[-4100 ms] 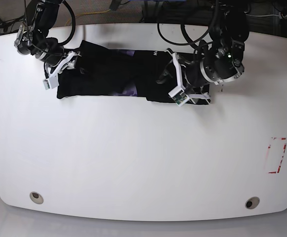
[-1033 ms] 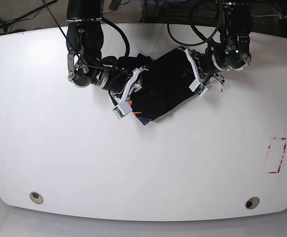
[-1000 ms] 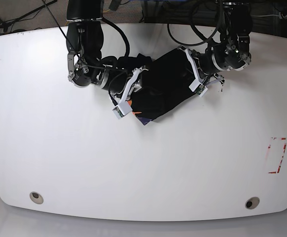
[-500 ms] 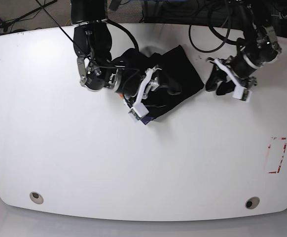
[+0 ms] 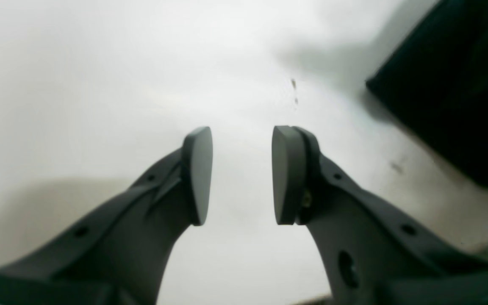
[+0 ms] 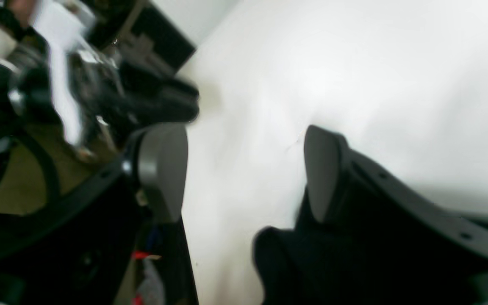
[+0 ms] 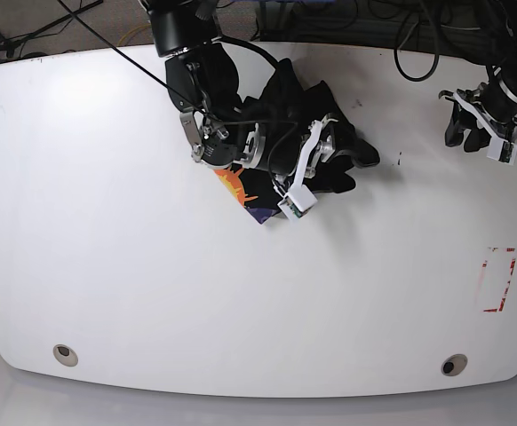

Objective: Fold the T-shirt properly
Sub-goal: 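Fold the strip in half with the right gripper toward the left gripper, then grasp the bundled shirt with both grippers and flatten it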

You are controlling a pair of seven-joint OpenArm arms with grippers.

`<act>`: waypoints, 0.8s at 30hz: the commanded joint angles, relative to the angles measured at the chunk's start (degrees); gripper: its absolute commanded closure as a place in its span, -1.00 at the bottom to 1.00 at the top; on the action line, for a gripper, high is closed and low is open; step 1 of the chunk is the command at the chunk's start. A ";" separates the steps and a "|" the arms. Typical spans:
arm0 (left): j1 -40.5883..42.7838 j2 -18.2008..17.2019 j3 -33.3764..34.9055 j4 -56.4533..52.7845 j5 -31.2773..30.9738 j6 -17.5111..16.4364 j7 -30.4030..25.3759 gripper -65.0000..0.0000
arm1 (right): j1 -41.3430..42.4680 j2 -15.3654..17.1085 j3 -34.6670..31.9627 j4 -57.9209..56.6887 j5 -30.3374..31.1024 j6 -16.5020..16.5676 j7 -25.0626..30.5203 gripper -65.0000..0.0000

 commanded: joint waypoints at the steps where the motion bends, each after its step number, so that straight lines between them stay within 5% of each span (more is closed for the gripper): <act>1: 0.20 -1.25 2.21 1.01 -1.09 -0.14 -1.01 0.32 | 0.32 3.09 -0.01 4.22 1.72 0.86 1.27 -0.28; 11: 0.29 -0.63 14.69 1.53 -1.26 -0.14 -1.18 0.32 | -0.03 14.43 3.77 7.30 1.54 0.86 1.71 -0.28; 17: -3.05 5.08 19.44 0.92 -1.00 -0.14 -1.27 0.32 | 0.24 19.53 8.78 7.12 1.54 0.95 1.36 -0.29; 24: -4.81 10.44 27.00 0.57 6.30 7.64 -1.27 0.32 | -1.43 22.34 8.69 7.65 1.54 1.04 1.18 -0.29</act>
